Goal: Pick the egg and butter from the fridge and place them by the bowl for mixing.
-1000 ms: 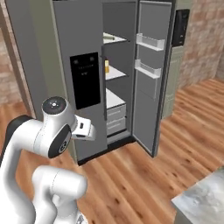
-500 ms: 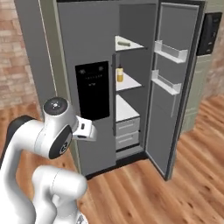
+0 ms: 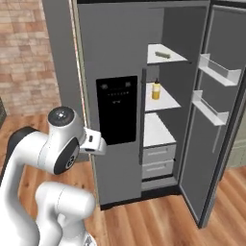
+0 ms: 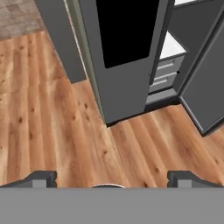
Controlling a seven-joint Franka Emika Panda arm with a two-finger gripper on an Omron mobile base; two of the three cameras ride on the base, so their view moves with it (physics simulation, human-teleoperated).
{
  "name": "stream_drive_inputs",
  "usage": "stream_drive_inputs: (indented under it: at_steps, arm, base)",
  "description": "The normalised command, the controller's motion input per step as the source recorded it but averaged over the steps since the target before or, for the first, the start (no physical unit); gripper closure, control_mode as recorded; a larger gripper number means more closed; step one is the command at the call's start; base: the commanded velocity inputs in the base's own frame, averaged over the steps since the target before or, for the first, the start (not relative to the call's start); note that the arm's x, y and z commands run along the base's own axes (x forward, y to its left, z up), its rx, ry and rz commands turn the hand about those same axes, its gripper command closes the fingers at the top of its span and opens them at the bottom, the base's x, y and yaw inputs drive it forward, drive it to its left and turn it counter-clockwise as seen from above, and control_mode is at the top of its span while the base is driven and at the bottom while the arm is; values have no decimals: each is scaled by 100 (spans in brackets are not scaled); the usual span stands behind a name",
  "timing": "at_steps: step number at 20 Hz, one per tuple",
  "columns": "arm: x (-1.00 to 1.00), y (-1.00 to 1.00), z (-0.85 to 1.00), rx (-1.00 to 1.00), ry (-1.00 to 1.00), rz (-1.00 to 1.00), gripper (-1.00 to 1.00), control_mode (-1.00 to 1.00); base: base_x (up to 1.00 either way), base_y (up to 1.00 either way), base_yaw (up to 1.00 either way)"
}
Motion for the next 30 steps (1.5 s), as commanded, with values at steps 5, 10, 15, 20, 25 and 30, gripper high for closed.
stream_drive_inputs:
  at_steps: [5,10,15,20,25,30]
  arm:
    - [0,0,0,0,0,0,-100,100]
    - [0,0,0,0,0,0,-100,100]
    - [0,0,0,0,0,0,-100,100]
    - [0,0,0,0,0,0,-100,100]
    - [0,0,0,0,0,0,-100,100]
    - [0,0,0,0,0,0,-100,100]
  base:
    - [43,-43,19]
    - [42,-44,22]
    - [41,-44,22]
    - [42,-41,24]
    - [42,-41,25]
    - [48,-41,19]
